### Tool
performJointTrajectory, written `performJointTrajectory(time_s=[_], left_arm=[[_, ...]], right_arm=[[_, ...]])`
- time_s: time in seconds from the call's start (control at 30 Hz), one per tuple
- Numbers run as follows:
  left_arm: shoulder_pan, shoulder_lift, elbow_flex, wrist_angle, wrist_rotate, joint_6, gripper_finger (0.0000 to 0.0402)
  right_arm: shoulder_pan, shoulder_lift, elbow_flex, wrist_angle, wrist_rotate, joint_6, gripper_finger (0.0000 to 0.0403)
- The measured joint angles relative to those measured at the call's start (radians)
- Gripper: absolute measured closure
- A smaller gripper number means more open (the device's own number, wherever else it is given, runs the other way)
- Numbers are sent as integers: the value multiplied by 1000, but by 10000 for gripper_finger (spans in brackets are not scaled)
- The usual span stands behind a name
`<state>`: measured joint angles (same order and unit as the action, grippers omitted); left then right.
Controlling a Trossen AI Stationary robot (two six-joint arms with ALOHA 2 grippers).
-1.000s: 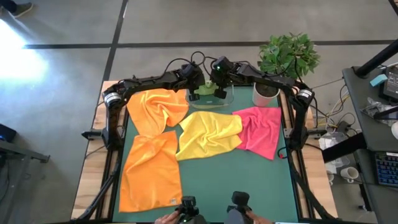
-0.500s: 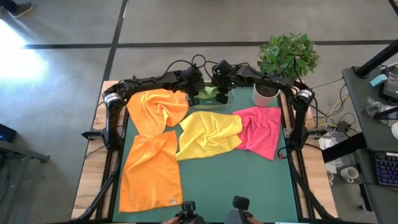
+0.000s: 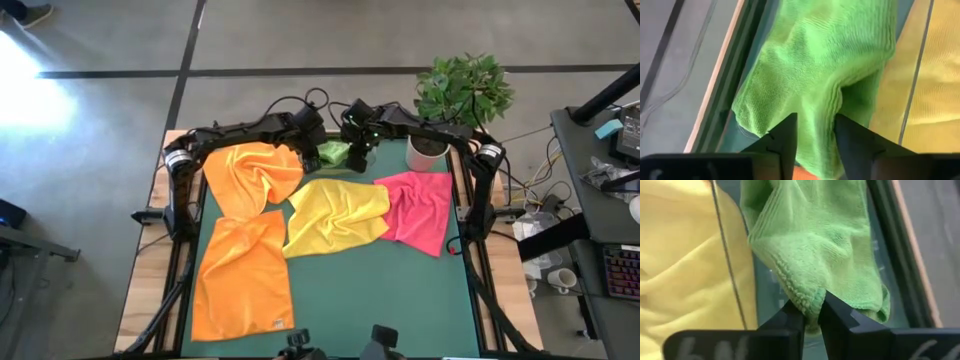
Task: Fold microfiber towels
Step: Put the folded green towel into the transparent bin, then fold the yellow towel
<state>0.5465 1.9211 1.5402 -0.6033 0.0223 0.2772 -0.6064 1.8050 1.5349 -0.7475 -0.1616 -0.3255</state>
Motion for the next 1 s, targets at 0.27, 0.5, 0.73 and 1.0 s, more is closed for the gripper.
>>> performJointTrajectory(time_s=[0.27, 0.5, 0.73, 1.0], left_arm=[[0, -43, 4, -20, 2, -9, 267], [2, -122, 5, -42, 2, -9, 267], [2, -246, 5, -101, 0, -11, 267], [3, -395, 3, -114, -8, -63, 267]], right_arm=[[0, 0, 0, -45, -4, 39, 296], [0, -34, 0, -91, -4, 38, 260], [-13, -64, 29, -77, -4, 38, 270], [-39, -21, 50, -79, -65, 47, 364]])
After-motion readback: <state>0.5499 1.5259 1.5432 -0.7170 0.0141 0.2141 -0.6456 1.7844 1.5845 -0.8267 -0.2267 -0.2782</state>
